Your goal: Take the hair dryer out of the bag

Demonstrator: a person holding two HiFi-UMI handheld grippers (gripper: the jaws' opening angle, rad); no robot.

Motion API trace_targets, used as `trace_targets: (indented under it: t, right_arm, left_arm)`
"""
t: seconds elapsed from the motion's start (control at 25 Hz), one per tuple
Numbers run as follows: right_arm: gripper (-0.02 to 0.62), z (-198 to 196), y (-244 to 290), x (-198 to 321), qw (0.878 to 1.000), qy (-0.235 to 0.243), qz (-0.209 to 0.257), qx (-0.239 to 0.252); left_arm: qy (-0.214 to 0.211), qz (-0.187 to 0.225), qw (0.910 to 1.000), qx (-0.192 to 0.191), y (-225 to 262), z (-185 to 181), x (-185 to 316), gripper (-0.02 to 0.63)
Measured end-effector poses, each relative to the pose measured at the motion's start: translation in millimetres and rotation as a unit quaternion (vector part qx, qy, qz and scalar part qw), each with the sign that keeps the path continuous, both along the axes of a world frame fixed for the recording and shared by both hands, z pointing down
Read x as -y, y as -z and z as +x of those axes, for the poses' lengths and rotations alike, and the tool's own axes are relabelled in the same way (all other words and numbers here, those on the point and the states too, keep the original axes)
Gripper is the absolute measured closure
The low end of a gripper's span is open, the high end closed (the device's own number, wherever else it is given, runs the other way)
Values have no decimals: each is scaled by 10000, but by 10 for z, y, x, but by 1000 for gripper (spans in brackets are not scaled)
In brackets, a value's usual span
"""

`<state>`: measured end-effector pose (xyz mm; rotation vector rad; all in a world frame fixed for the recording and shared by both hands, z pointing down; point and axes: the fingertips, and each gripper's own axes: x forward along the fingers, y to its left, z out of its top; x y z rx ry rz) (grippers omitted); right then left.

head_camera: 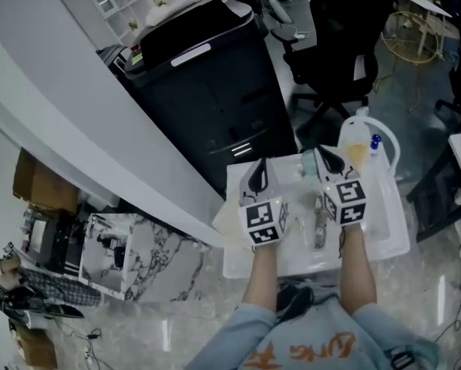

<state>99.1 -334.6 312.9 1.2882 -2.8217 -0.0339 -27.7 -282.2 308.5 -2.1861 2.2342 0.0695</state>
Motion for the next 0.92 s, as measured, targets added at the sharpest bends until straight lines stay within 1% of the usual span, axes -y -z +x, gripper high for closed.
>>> trace_targets:
  t: [0.08,0.24,0.56,0.76,0.92]
  right_arm:
    - [598,47,-16,-55,9997,-46,190,-166]
    - [597,231,-58,-54,9995,-189,194,-165]
    - [597,508,-32,-2,9981,-497,281,-227]
    - [597,544,9,31,9974,-583,313,-295]
    - [597,534,-25,18,9976,-585,275,-233]
  left_arm:
    - [-10,-22,9999,130,-44,52,-10,603]
    - [-125,-7,9995,273,-72,169,19,603]
    - [-323,-124,9989,310,-146,341,82,604]
    - [-395,-131,9987,290,-148,355,131,604]
    - [-403,-161,9980,467,-175,343,115,603]
